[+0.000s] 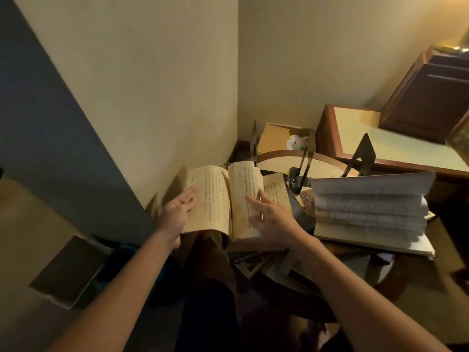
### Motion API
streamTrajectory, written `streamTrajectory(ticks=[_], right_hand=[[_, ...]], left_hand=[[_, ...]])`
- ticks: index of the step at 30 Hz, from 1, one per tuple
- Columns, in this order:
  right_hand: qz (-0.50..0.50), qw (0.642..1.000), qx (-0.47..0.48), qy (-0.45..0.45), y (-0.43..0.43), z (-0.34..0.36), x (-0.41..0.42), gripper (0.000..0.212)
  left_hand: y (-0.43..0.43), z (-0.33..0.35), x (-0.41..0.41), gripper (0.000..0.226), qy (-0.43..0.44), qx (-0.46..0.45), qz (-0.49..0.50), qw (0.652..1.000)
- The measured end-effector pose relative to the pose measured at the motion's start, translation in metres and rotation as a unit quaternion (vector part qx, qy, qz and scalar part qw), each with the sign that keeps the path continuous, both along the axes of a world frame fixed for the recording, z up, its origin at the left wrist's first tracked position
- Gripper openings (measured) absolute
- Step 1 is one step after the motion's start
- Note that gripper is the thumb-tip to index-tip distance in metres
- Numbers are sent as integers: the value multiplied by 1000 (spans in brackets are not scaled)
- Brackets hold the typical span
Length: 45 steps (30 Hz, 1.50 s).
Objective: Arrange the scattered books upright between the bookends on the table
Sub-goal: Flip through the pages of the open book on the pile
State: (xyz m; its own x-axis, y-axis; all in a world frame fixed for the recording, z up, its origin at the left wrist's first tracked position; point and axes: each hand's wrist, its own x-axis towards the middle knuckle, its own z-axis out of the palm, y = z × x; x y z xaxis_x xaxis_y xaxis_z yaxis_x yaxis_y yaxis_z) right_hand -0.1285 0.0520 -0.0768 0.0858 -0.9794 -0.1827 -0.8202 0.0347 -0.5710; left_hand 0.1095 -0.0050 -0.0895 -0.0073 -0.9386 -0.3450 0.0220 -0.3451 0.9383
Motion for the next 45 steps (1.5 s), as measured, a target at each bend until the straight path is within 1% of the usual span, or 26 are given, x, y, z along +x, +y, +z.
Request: streamTrajectory(ticks=[4,6,8,10,12,14,20,22,25,27,30,31,33,34,35,37,39,42,45], right_hand=[[6,1000,27,10,-15,7,-19,62],[17,999,43,21,-19,6,-27,67],[35,997,59,31,-17,2,-31,89],[52,996,76,21,-12,2,-33,110],[59,995,74,6,-7,4,-32,119],[55,997,53,0,-4,6,-31,117],[40,999,32,2,-3,14,-22,98],[37,999,-17,-2,2,20,-15,89],[45,989,-133,-41,11,17,2,74],[65,986,-152,-29,11,9,10,70],[102,983,-153,26,5,-1,17,70],[117,979,-157,56,4,-2,19,71],[146,968,-166,121,3,-2,21,73],[154,965,-169,132,3,0,22,70],[154,965,-171,122,3,2,22,65],[135,971,-177,89,1,5,20,53],[106,976,-164,96,-9,2,16,46],[37,989,-90,114,-27,-5,10,50],[13,991,-40,124,-36,-11,7,60]], left_hand=[[5,-11,-9,36,7,10,-10,1000],[5,-15,-13,37,0,11,-14,1000],[3,-16,-15,36,-7,6,-18,1000],[0,-14,-15,35,-21,0,-27,999],[-1,-11,-13,35,-28,0,-33,999],[-3,-9,-11,36,-31,-1,-38,999],[-5,-6,-14,37,-41,-24,-56,997],[-8,-4,-14,37,-51,-34,-65,996],[-11,-3,-13,35,-39,-31,-81,995],[-10,-3,-14,33,-27,-21,-61,998],[-12,-4,-14,26,-19,-37,-24,999],[-13,-3,-14,35,0,-36,-22,999],[-15,-1,-13,62,42,-13,-47,998],[-15,2,-15,69,42,-6,-62,997],[-15,3,-16,77,33,-5,-71,997],[-15,2,-18,97,-27,-16,-67,997],[-15,-5,-20,112,-72,-32,-77,994],[-14,-13,-23,121,-45,-21,-87,995],[-13,-19,-25,118,-16,-15,-88,996]])
